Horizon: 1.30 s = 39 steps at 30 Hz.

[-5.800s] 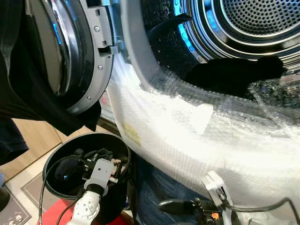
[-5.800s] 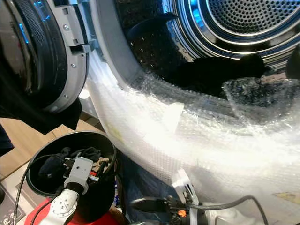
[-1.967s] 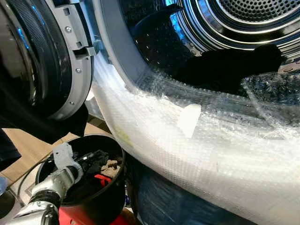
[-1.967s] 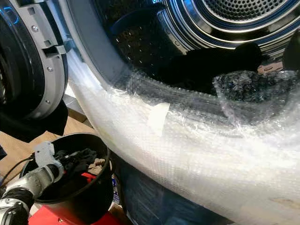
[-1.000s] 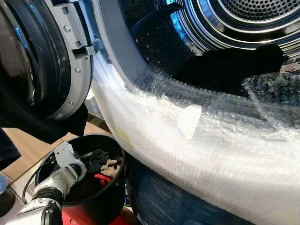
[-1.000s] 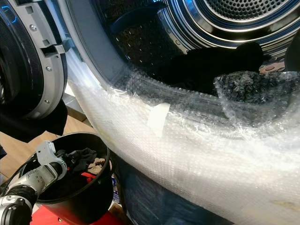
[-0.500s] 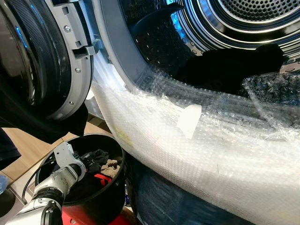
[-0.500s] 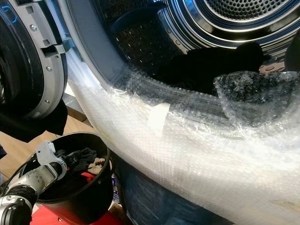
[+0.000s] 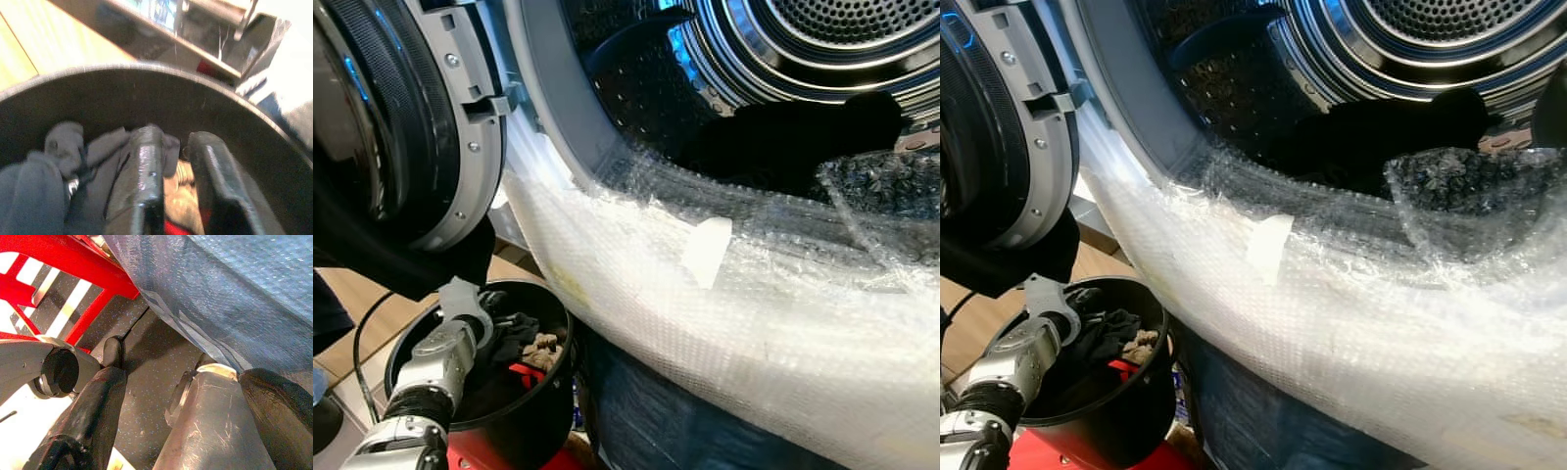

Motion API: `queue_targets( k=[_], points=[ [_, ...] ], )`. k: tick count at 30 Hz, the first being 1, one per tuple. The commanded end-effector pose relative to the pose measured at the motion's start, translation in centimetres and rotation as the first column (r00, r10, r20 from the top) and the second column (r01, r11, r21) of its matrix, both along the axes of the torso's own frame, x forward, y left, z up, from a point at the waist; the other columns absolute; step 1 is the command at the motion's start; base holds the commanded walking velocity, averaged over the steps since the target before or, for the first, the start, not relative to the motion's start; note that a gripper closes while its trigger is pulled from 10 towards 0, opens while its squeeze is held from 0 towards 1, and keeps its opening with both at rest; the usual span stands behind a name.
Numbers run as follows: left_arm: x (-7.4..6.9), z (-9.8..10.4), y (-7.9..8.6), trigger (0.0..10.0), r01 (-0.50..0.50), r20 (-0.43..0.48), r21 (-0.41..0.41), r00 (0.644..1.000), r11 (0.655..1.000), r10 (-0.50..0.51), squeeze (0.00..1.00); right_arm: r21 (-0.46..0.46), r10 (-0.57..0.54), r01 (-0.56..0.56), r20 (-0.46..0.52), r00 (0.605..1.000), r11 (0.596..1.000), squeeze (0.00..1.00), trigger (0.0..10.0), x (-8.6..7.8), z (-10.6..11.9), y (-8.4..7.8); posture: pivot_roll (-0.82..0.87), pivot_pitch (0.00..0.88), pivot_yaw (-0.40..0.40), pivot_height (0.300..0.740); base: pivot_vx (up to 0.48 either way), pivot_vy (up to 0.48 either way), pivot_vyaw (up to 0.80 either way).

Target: Clothes washing

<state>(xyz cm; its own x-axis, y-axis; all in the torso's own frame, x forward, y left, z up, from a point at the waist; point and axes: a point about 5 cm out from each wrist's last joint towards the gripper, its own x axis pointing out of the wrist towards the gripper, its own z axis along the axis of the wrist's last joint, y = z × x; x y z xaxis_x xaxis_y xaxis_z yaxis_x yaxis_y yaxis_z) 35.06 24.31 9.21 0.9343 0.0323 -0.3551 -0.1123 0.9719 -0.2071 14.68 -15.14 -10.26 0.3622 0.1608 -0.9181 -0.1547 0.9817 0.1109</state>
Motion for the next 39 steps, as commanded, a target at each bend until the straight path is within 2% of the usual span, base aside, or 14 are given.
queue_targets(
  k=[1, 8, 10, 11, 12, 15, 19, 22, 29, 30, 31, 34, 36, 39],
  points=[
    [0.1, 0.8, 0.5, 10.0, 0.011, -0.007, -0.025, 1.0, 1.0, -0.011, 1.0, 0.004, 0.005, -0.005, -0.118, 0.993, 1.0, 0.0, 10.0, -3.4, -1.1, 0.3, -0.06, 0.116, 0.126, 0.74, 0.0, 0.0, 0.0],
    [0.3, 1.8, 1.0, 10.0, -0.018, -0.09, -0.046, 0.996, 0.999, 0.014, 1.0, 0.001, 0.014, -0.014, -0.136, 0.991, 1.0, 0.0, 10.0, -4.4, -1.4, 0.2, -0.04, 0.162, 0.14, 0.74, 0.0, 0.0, 0.0],
    [-0.1, 1.6, 1.2, 10.0, 0.019, -0.142, -0.005, 0.99, 1.0, -0.02, 1.0, 0.0, 0.023, -0.023, -0.143, 0.989, 1.0, 0.0, 10.0, -4.7, -1.4, 0.3, -0.03, 0.181, 0.146, 0.74, 0.0, 0.0, 0.0],
    [-0.6, 1.2, 1.5, 10.0, 0.064, -0.187, 0.052, 0.981, 0.997, -0.053, 1.0, 0.001, 0.028, -0.028, -0.145, 0.989, 1.0, 0.0, 10.0, -4.9, -1.5, 0.3, -0.03, 0.188, 0.151, 0.74, 0.0, 0.0, 0.0],
    [-0.6, 1.2, 1.5, 10.0, 0.064, -0.187, 0.052, 0.981, 0.997, -0.053, 1.0, 0.001, 0.028, -0.028, -0.145, 0.989, 1.0, 0.0, 10.0, -4.9, -1.5, 0.3, -0.03, 0.188, 0.151, 0.74, 0.0, 0.0, 0.0],
    [-1.6, 0.2, 2.2, 10.0, 0.092, -0.249, 0.118, 0.967, 0.989, -0.06, 1.0, 0.003, 0.033, -0.032, -0.14, 0.99, 0.999, 0.0, 10.0, -4.9, -1.5, 0.4, -0.03, 0.191, 0.152, 0.74, 0.0, 0.0, 0.0],
    [-2.3, -0.3, 2.5, 10.0, 0.065, -0.276, 0.079, 0.96, 0.995, -0.041, 1.0, 0.006, 0.032, -0.031, -0.134, 0.99, 0.999, 0.0, 10.0, -4.9, -1.5, 0.6, -0.03, 0.195, 0.152, 0.74, 0.0, 0.0, 0.0],
    [-2.8, -1.1, 2.5, 10.0, 0.075, -0.304, 0.044, 0.951, 0.996, -0.058, 1.0, 0.013, 0.037, -0.035, -0.135, 0.99, 0.999, 0.0, 10.0, -5.2, -1.6, 1.4, -0.03, 0.199, 0.15, 0.74, 0.0, 0.0, 0.0],
    [-3.0, -0.7, 2.8, 10.0, 0.069, -0.289, 0.054, 0.956, 0.996, -0.051, 1.0, 0.016, 0.032, -0.03, -0.151, 0.988, 0.999, 0.0, 10.0, -6.2, -1.8, 2.2, -0.02, 0.2, 0.155, 0.74, 0.0, 0.0, 0.0],
    [-2.6, 0.2, 3.2, 10.0, 0.05, -0.238, 0.081, 0.971, 0.995, -0.03, 1.0, 0.016, 0.029, -0.026, -0.154, 0.988, 1.0, 0.0, 10.0, -6.4, -1.8, 2.3, -0.02, 0.201, 0.156, 0.74, 0.0, 0.0, 0.0],
    [-2.6, 0.2, 3.2, 10.0, 0.05, -0.238, 0.081, 0.971, 0.995, -0.03, 1.0, 0.016, 0.029, -0.026, -0.154, 0.988, 1.0, 0.0, 10.0, -6.4, -1.8, 2.3, -0.02, 0.201, 0.156, 0.74, 0.0, 0.0, 0.0],
    [-2.0, 1.7, 3.3, 10.0, 0.042, -0.149, 0.101, 0.988, 0.994, -0.026, 1.0, 0.015, 0.027, -0.025, -0.155, 0.988, 1.0, 0.0, 10.0, -6.4, -1.8, 2.4, -0.02, 0.2, 0.156, 0.74, 0.0, 0.0, 0.0],
    [-1.7, 2.5, 3.0, 10.0, 0.076, -0.125, 0.117, 0.99, 0.99, -0.061, 1.0, 0.016, 0.027, -0.024, -0.152, 0.988, 1.0, 0.0, 10.0, -6.2, -1.8, 2.3, -0.02, 0.199, 0.157, 0.74, 0.0, 0.0, 0.0],
    [-1.9, 2.8, 2.5, 10.0, 0.126, -0.154, 0.13, 0.983, 0.984, -0.105, 1.0, 0.016, 0.025, -0.023, -0.15, 0.988, 1.0, 0.0, 10.0, -6.0, -1.8, 2.3, -0.02, 0.201, 0.16, 0.74, 0.0, 0.0, 0.0]
  ],
)
